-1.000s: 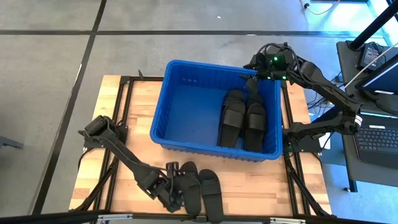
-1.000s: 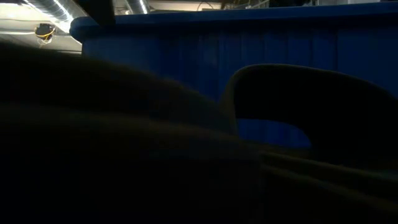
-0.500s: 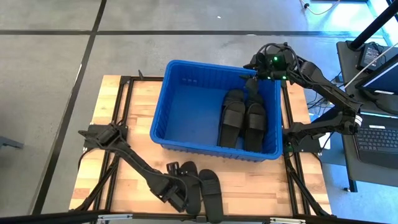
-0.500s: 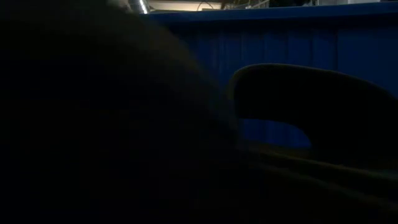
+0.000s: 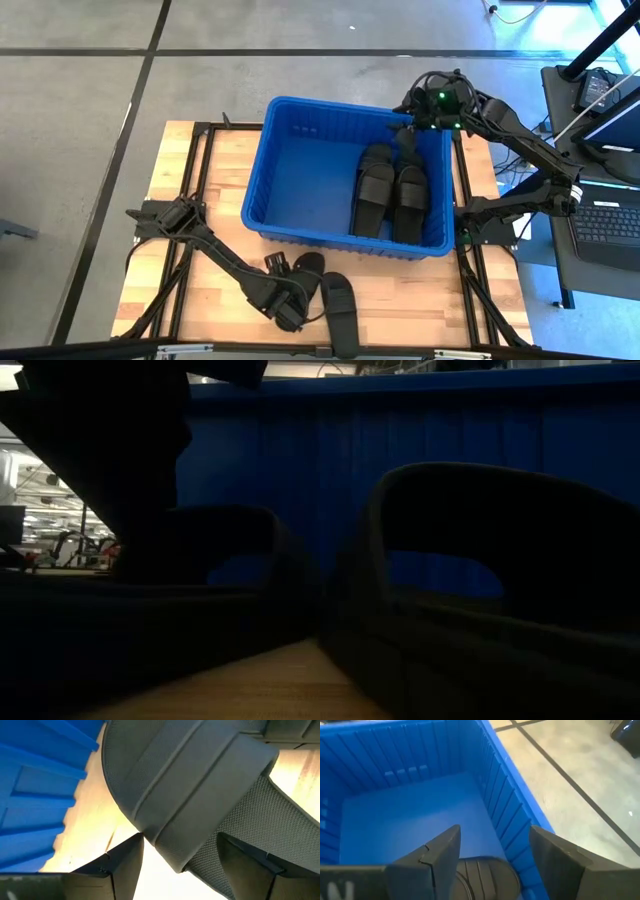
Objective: Pick and place slides into bin
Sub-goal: Put the black slides into the blue organizer bin
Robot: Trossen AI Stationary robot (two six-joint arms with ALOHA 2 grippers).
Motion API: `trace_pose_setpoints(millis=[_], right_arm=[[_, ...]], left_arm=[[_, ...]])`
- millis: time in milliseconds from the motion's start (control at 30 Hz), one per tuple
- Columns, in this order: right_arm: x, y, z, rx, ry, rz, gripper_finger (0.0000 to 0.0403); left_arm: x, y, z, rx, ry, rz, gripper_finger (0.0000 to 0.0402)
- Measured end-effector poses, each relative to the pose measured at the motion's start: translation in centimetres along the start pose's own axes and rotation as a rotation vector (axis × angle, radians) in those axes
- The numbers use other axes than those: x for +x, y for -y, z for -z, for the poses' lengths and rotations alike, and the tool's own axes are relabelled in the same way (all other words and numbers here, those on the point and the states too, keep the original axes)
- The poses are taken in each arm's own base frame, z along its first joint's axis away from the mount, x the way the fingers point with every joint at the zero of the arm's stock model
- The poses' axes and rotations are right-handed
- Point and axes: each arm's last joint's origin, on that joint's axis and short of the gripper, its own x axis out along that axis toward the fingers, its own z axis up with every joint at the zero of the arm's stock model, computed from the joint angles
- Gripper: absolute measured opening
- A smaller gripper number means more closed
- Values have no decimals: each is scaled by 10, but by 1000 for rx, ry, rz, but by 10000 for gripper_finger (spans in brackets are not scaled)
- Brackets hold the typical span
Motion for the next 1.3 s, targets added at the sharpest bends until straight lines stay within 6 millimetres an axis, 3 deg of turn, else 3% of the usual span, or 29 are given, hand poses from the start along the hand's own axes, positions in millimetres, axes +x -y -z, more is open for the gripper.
trace_pose_setpoints(millis=[333,500,733,967,1033,1167,1300], right_arm=[[0,-1,7,-16,-69,-11,236],[0,-1,7,-19,-70,-11,236],[0,-1,7,-22,-76,-12,236],[0,0,9,-48,-94,22,236],[0,0,9,-49,-95,25,236],[0,0,9,-64,-94,24,236],[0,0,9,-70,-95,24,236]], left_arm=[[-1,3,-4,-20,69,16,242],[0,2,-7,-24,115,-19,221],[5,1,-11,-34,131,-38,140],[7,0,-11,-35,138,-46,24],[7,1,-11,-34,121,-35,11],[-5,-5,-12,-43,47,34,8],[-40,-20,-16,-69,5,142,7]])
